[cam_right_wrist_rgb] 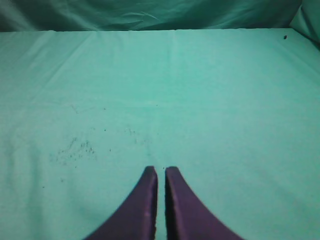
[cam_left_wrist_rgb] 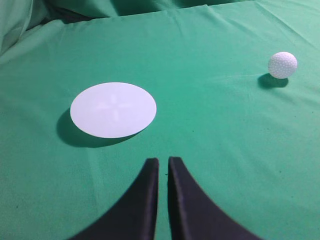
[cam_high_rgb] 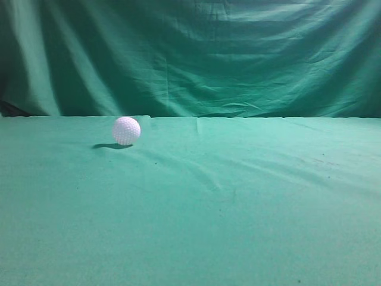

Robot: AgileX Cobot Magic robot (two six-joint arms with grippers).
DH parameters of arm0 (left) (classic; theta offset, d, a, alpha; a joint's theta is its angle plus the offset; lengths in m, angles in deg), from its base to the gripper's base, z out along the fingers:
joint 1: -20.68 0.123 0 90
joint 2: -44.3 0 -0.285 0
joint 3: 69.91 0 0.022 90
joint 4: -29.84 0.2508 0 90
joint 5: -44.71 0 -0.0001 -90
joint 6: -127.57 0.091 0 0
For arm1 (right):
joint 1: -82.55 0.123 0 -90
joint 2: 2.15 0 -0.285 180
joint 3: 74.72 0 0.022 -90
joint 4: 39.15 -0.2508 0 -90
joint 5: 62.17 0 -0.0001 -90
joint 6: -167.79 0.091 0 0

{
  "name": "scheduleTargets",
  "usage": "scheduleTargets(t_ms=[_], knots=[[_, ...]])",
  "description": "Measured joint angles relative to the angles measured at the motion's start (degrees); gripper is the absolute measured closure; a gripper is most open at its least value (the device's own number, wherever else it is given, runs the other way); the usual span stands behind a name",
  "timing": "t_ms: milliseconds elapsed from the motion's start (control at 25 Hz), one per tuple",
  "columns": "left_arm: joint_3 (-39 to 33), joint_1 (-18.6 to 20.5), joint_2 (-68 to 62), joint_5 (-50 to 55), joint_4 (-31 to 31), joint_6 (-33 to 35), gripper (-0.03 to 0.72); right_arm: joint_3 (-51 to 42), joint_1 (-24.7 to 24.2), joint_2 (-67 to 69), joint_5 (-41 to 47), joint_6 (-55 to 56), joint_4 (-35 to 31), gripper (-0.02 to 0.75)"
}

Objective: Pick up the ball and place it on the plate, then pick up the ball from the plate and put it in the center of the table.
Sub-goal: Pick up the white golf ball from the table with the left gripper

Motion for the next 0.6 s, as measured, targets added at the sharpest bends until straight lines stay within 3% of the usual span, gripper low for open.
scheduleTargets(t_ms=[600], knots=[[0.0,0.0,0.0,0.0,0.0,0.0,0.638,0.0,0.0,0.0,0.0,0.0,0.0,0.689]])
